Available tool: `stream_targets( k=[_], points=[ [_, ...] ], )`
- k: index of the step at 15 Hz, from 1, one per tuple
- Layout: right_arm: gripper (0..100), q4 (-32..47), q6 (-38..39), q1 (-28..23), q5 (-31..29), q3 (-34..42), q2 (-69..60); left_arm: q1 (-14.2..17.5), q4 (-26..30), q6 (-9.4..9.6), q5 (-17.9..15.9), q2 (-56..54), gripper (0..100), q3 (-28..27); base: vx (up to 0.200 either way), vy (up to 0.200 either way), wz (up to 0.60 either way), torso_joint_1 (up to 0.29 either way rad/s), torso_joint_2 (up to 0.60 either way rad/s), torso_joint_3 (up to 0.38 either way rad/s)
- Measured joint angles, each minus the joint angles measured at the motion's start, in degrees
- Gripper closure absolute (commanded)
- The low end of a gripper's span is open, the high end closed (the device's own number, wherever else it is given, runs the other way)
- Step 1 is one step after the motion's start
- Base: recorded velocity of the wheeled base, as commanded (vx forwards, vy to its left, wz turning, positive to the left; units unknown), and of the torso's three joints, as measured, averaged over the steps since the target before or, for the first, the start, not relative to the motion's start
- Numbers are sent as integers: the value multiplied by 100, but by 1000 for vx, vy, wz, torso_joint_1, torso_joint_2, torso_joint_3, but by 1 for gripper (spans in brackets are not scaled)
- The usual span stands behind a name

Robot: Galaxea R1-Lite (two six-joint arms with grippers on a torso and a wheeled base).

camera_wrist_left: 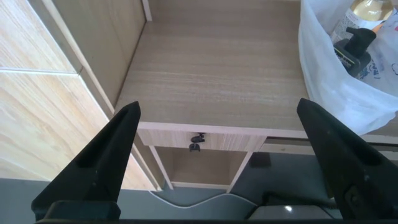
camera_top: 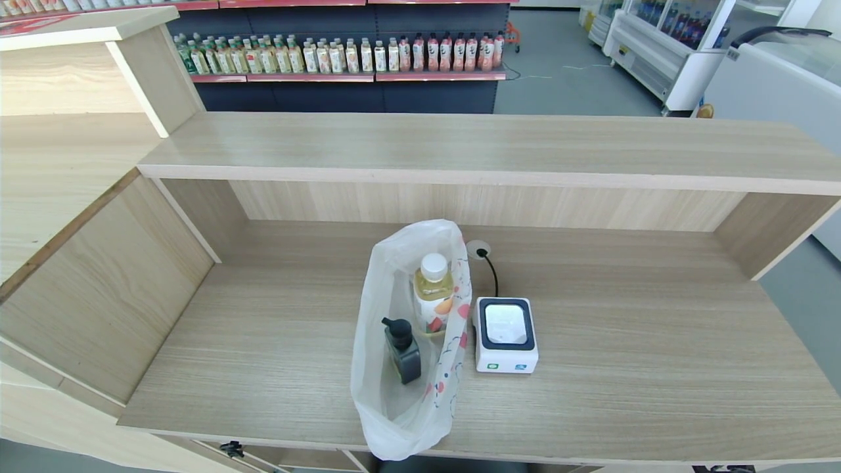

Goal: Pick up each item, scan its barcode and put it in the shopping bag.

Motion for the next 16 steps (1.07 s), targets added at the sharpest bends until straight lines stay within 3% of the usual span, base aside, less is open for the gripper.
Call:
stream_targets(
  k=[5, 9, 16],
  points=[
    [0, -27, 290, 0, 33, 6, 0, 0, 2, -1, 0, 0, 0, 0, 0, 0, 0, 0, 0, 0],
    [0, 93, -708, 5, 414, 59, 0, 0, 2, 0, 0, 0, 0, 0, 0, 0, 0, 0, 0, 0],
    [0, 106, -664, 0, 446, 59, 0, 0, 2, 0, 0, 0, 0, 0, 0, 0, 0, 0, 0, 0]
  ],
)
